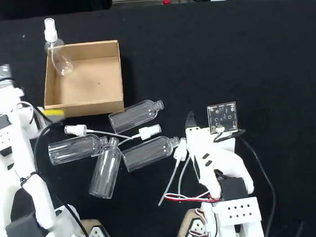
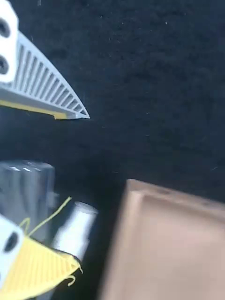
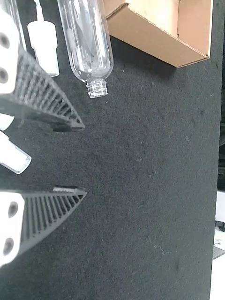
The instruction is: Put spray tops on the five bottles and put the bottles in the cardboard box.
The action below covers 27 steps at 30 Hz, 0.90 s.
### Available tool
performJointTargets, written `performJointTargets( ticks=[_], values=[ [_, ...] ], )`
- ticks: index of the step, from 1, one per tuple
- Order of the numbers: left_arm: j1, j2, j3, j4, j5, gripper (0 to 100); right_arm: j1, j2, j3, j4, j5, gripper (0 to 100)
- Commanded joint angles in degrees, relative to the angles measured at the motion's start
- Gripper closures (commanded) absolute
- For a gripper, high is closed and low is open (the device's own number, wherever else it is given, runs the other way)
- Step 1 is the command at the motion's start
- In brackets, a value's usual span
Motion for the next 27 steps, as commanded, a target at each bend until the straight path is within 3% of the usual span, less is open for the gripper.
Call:
performJointTargets(
  ticks=[1, 4, 6, 14, 19, 27],
  values=[
    [-0.1, -2.6, -1.8, 11.2, -23.2, 59, 0.7, -1.4, -0.7, -1.7, 0.6, 80.8],
    [-0.2, -2.6, -4.5, 21.3, -38.4, 59, 0.7, -1.4, -0.7, -1.7, 0.6, 80.8],
    [-0.3, -2.6, -6.5, 23.9, -43.3, 59, 0.7, -1.4, -0.7, -1.7, 0.6, 80.8],
    [-0.3, -2.5, -8.6, 14.4, -34.9, 59, 0.7, -1.4, -0.7, -1.7, 0.6, 80.8],
    [-0.8, -2.6, -8.9, 19.5, -35.2, 59, 0.7, -1.4, -0.7, -1.7, 0.6, 80.8],
    [-0.1, -2.1, -18.2, 32.7, -50.5, 59, 0.7, -1.4, -0.7, -1.7, 0.6, 80.8]
  ],
)
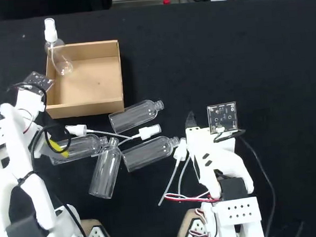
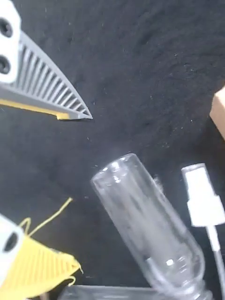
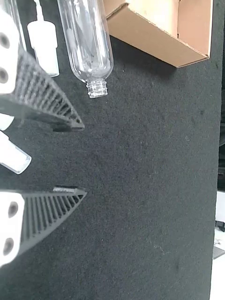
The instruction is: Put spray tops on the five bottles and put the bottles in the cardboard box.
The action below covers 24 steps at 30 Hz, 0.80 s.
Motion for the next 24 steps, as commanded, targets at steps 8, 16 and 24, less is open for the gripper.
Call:
performJointTargets(
  ticks=[8, 16, 24],
  values=[
    [0.9, -1.5, -9.4, 13.4, -23.5, 59, 0.7, -1.4, -0.7, -1.7, 0.6, 80.8],
    [13.1, -1.5, -5.1, 11.1, -23.9, 59, 0.7, -1.4, -0.7, -1.7, 0.6, 80.8],
    [15.9, -2.1, 3.2, -5.8, -23.9, 59, 0.7, -1.4, -0.7, -1.7, 0.6, 80.8]
  ],
)
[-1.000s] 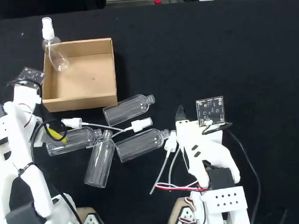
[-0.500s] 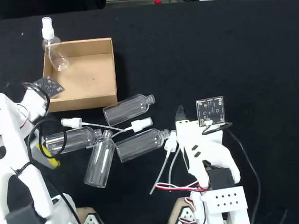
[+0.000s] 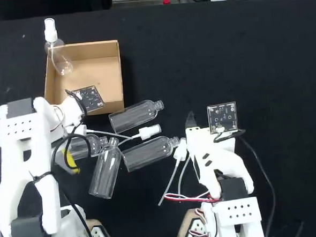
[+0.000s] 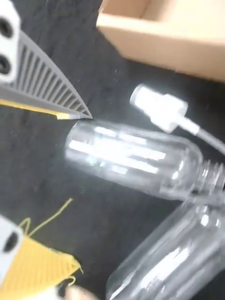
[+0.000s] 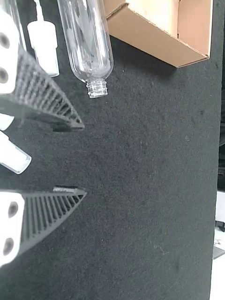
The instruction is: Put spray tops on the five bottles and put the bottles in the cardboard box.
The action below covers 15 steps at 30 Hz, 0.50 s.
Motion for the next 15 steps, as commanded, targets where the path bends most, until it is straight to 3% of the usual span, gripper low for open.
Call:
performJointTargets(
  ticks=[1, 6, 15],
  values=[
    [1.3, -2.1, 3.0, -9.0, -0.6, 59, 0.7, -1.4, -0.7, -1.7, 0.6, 80.8],
    [3.8, -2.1, 6.6, -15.1, -0.4, 59, 0.7, -1.4, -0.7, -1.7, 0.6, 80.8],
    [10.6, -1.5, 10.8, -16.2, -0.2, 59, 0.7, -1.4, -0.7, -1.7, 0.6, 80.8]
  ],
)
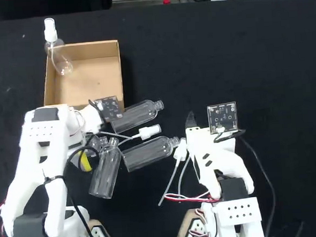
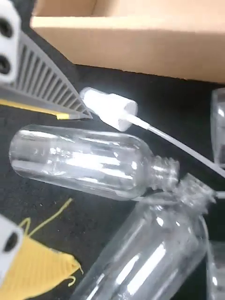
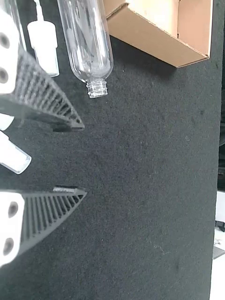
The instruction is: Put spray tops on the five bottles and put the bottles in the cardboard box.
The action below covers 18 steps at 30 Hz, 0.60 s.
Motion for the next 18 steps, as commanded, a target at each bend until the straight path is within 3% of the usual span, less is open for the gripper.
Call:
performJointTargets(
  ticks=[1, 8, 14, 18],
  values=[
    [2.2, -1.5, -0.5, -1.7, -0.2, 59, 0.7, -1.4, -0.7, -1.7, 0.6, 80.8],
    [2.2, -1.5, 4.5, -10.8, -0.1, 59, 0.7, -1.4, -0.7, -1.7, 0.6, 80.8],
    [2.9, -1.5, 5.9, -12.7, 0.3, 59, 0.7, -1.4, -0.7, -1.7, 0.6, 80.8],
    [4.5, -1.5, 5.7, -12.7, 4.1, 59, 0.7, -1.4, -0.7, -1.7, 0.6, 80.8]
  ],
)
